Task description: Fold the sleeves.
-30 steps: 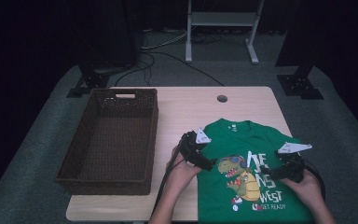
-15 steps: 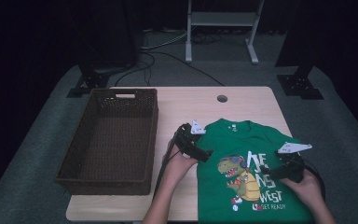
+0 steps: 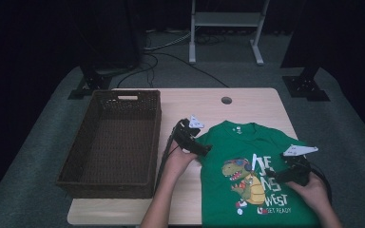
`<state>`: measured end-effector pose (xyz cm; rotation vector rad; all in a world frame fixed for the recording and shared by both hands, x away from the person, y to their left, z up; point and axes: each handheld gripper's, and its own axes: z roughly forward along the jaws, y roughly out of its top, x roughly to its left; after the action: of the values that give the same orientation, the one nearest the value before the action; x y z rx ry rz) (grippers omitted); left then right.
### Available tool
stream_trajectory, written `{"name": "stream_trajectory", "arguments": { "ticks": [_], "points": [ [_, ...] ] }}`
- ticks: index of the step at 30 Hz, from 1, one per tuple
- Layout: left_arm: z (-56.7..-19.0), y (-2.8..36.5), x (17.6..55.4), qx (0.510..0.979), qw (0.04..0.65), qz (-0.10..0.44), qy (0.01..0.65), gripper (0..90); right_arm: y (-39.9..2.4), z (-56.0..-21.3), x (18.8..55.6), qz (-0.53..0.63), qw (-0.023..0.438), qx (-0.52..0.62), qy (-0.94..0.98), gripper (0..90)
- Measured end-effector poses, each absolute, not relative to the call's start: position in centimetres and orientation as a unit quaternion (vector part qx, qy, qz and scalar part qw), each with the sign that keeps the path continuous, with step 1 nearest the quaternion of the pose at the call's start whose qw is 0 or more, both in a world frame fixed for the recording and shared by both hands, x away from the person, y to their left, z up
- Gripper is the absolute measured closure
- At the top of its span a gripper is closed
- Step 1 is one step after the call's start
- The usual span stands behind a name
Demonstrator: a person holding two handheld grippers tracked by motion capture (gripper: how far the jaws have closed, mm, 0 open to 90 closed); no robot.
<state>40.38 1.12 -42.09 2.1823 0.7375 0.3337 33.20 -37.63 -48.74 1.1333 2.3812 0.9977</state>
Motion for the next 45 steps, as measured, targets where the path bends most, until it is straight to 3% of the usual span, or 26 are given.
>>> {"name": "stream_trajectory", "arguments": {
  "ticks": [30,45],
  "points": [
    [-44.7,3.6,43.7,0.854,0.369,0.142,0.339,40.7,-37.6,-48.7,33.2,0.349,0.16,0.397,0.834,0.0],
    [-46.7,3.5,44.1,0.853,0.345,0.144,0.364,49.7,-37.6,-48.7,33.2,0.349,0.16,0.397,0.834,0.0]
  ]
}}
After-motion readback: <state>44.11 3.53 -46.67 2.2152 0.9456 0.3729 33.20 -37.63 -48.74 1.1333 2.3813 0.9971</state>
